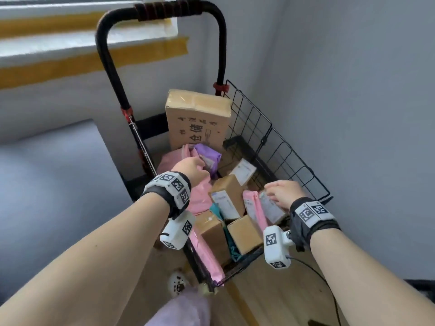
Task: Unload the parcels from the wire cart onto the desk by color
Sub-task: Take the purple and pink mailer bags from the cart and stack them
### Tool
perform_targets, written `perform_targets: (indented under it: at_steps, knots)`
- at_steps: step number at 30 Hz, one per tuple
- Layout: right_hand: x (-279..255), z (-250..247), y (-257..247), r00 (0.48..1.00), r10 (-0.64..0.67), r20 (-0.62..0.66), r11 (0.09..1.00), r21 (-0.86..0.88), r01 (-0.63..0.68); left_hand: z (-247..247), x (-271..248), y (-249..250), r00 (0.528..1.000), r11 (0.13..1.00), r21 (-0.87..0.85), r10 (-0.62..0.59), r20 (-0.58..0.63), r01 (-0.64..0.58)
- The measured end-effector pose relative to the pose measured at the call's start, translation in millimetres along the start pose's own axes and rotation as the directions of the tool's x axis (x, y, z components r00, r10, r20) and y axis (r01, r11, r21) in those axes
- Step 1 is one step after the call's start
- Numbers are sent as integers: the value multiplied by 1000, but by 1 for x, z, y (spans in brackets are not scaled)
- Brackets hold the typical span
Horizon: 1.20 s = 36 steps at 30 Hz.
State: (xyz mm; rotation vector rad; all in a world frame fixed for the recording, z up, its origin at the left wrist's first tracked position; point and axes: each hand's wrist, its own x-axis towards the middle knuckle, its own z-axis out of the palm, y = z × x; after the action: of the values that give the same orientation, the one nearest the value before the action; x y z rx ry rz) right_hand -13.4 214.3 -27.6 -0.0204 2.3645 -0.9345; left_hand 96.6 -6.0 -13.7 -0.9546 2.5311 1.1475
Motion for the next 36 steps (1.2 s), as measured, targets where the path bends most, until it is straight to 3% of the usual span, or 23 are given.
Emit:
perform_targets:
  at_steps: [6, 12, 19, 23, 25, 27, 30, 33, 34, 36]
  knots:
    - [70, 3, 5, 989, 148, 29, 988, -44, -147, 39, 71, -2, 989, 991, -24, -127, 76, 129]
    - [119, 48, 23, 948, 253, 195, 966, -101, -237, 85, 104, -28, 946, 961, 13, -273, 174, 275]
    - [182, 108, 39, 810, 281, 515, 958, -103, -267, 139, 132, -50, 858, 869, -46, -477, 192, 493]
    - [189, 167, 44, 687, 282, 670, 928, -372, -18, 162, 137, -72, 808, 815, -43, -563, 177, 577]
    - [190, 191, 54, 660, 252, 707, 888, -441, 134, 166, 131, -86, 759, 771, -11, -624, 184, 637]
    - [191, 202, 61, 686, 185, 704, 801, -512, 310, 168, 127, -97, 722, 732, -23, -665, 192, 681]
    - [194, 210, 65, 748, 103, 655, 729, -562, 392, 168, 131, -104, 723, 725, -74, -665, 186, 685]
    - [193, 212, 58, 791, 44, 610, 555, -673, 488, 170, 133, -102, 731, 728, -98, -656, 189, 679]
    - [193, 211, 55, 786, 58, 615, 531, -686, 498, 169, 132, -101, 731, 729, -99, -654, 194, 678]
    - [196, 207, 47, 773, 99, 626, 567, -674, 473, 166, 130, -99, 734, 729, -113, -649, 201, 675]
